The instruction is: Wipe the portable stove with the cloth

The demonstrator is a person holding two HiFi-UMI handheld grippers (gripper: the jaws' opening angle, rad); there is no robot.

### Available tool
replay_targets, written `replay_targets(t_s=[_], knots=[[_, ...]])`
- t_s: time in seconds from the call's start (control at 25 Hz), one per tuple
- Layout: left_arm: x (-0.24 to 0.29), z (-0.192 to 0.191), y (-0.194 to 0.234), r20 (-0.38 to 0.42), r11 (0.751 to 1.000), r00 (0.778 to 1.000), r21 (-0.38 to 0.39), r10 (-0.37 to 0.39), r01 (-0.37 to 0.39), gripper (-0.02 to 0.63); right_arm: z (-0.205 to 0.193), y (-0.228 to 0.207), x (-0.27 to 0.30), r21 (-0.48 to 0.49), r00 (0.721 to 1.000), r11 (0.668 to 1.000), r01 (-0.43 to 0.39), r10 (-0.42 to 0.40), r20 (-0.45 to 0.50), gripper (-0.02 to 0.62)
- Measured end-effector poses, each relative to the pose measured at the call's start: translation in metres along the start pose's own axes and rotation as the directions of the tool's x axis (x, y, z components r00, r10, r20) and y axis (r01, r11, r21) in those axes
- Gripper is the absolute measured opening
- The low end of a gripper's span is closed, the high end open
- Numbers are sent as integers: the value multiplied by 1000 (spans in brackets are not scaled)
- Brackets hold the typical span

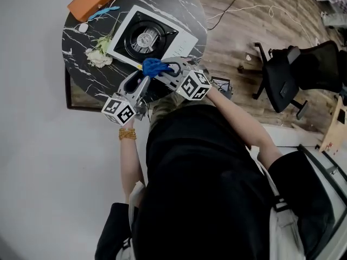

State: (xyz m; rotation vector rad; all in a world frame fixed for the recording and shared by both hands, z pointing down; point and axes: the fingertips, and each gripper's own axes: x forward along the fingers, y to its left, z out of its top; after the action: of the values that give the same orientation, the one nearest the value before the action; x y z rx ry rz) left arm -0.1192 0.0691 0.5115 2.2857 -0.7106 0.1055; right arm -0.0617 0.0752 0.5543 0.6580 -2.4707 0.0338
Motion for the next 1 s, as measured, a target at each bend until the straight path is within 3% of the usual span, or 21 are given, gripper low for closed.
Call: replay_targets(t_s=[0.12,0.2,0.28,0.36,0.48,0.56,0.64,0.76,1.0], knots=[[-4,-35,30,-77,989,987,-15,144,-145,156,-55,-60,-25,55,971,978,200,-190,-145,77],[-1,-61,50,-146,973,964,-21,223,-229,157,-92,-99,-45,68,918,944,324,-296,-265,77],[6,-79,61,-190,961,947,-45,260,-273,159,-120,-125,-58,78,863,911,404,-351,-362,77],[14,-92,66,-217,950,935,-80,280,-302,164,-135,-135,-58,83,837,901,426,-358,-414,77],[21,-104,70,-235,934,920,-99,312,-342,165,-139,-133,-48,68,822,899,434,-364,-438,71],[23,-102,74,-212,924,917,-109,337,-365,132,-136,-132,-45,48,813,894,445,-381,-440,67],[22,-101,75,-199,920,917,-120,347,-374,127,-134,-123,-43,27,821,902,430,-379,-427,66],[22,-101,74,-214,922,912,-95,349,-375,127,-125,-92,-35,4,861,935,355,-325,-392,64],[28,-98,73,-211,921,912,-93,352,-377,126,-97,-1,-9,-16,937,991,130,-128,-325,63]])
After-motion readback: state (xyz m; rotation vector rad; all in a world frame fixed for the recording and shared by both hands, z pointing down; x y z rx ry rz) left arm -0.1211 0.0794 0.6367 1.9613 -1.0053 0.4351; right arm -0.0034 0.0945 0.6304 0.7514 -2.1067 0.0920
